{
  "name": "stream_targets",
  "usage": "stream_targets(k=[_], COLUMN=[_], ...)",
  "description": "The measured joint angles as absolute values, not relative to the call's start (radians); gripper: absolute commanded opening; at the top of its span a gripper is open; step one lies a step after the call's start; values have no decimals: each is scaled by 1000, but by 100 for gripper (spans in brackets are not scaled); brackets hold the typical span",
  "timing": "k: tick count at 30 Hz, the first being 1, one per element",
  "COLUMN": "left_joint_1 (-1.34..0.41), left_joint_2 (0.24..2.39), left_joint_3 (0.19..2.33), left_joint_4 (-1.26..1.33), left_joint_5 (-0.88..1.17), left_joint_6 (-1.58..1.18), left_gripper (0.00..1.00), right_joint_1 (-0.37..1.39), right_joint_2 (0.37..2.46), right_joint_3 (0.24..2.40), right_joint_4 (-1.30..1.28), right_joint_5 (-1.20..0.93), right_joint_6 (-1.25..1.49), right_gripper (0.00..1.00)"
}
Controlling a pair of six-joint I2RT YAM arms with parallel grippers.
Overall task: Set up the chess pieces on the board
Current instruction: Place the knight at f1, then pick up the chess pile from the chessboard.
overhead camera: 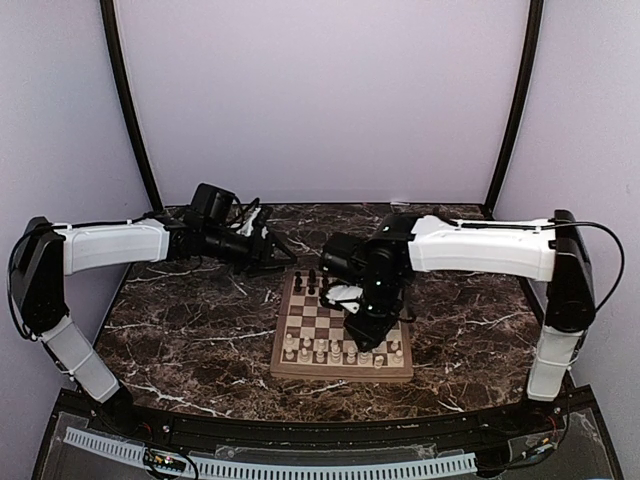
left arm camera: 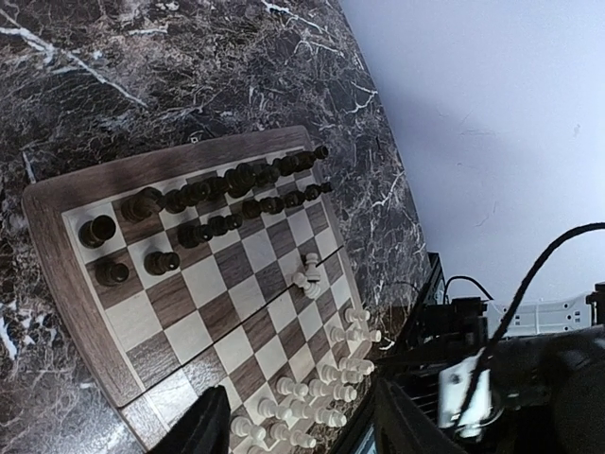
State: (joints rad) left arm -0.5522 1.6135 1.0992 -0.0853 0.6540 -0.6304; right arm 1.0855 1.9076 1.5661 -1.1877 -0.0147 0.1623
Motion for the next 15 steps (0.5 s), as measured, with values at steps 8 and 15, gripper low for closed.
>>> stream_targets(k=[8,15], left_joint_1=[-553,-553], left_joint_2=[1613,1612], left_joint_3=[1158,1208], left_joint_4=[-121,-180], left_joint_5=[640,618], left_joint_6=[-575,-528], left_gripper=[54,54], right_joint_1=[915,810], right_joint_2=[1650,1668], right_joint_3=[1489,1400], right_joint_4=[-1058,-925], right_joint_5=[-46,-54], right_joint_6=[181,213], right_gripper=[25,20])
